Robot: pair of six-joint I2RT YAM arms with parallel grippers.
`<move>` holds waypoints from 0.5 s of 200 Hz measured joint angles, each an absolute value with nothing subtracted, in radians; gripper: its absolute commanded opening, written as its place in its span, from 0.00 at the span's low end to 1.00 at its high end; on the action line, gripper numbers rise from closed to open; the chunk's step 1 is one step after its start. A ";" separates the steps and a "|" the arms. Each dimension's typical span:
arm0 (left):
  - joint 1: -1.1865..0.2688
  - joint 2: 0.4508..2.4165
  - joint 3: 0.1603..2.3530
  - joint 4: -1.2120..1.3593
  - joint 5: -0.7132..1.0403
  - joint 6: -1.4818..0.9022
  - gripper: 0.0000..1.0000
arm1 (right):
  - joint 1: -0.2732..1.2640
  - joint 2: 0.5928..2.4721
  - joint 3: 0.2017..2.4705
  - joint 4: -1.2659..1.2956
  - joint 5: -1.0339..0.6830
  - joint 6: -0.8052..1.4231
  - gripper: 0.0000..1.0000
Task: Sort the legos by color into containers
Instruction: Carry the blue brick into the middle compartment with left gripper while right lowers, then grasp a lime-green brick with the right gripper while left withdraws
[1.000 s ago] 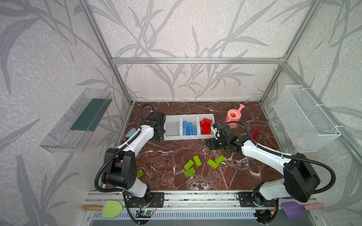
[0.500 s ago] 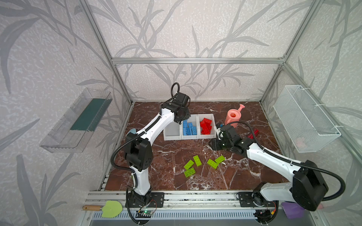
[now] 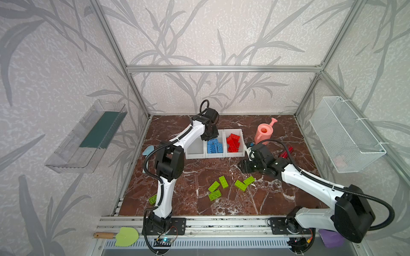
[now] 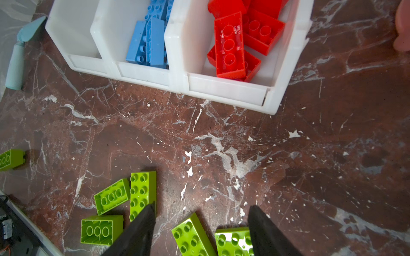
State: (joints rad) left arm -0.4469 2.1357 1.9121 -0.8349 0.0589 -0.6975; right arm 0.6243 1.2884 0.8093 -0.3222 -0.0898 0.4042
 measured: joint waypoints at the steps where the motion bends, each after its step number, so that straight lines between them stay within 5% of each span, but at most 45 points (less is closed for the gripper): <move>1: -0.447 2.136 1.913 -0.834 0.059 -0.697 0.47 | 0.624 1.288 0.809 -0.323 -0.090 0.404 0.74; 100: -0.447 1.987 1.799 -0.830 0.035 -0.680 0.76 | 0.735 1.248 0.849 -0.383 -0.095 0.281 0.87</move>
State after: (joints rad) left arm -0.4469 1.9869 1.7992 -0.8299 0.0345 -0.6796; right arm 0.7345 1.2484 0.8486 -0.3832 -0.0952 0.2806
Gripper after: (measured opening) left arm 0.734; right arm 0.866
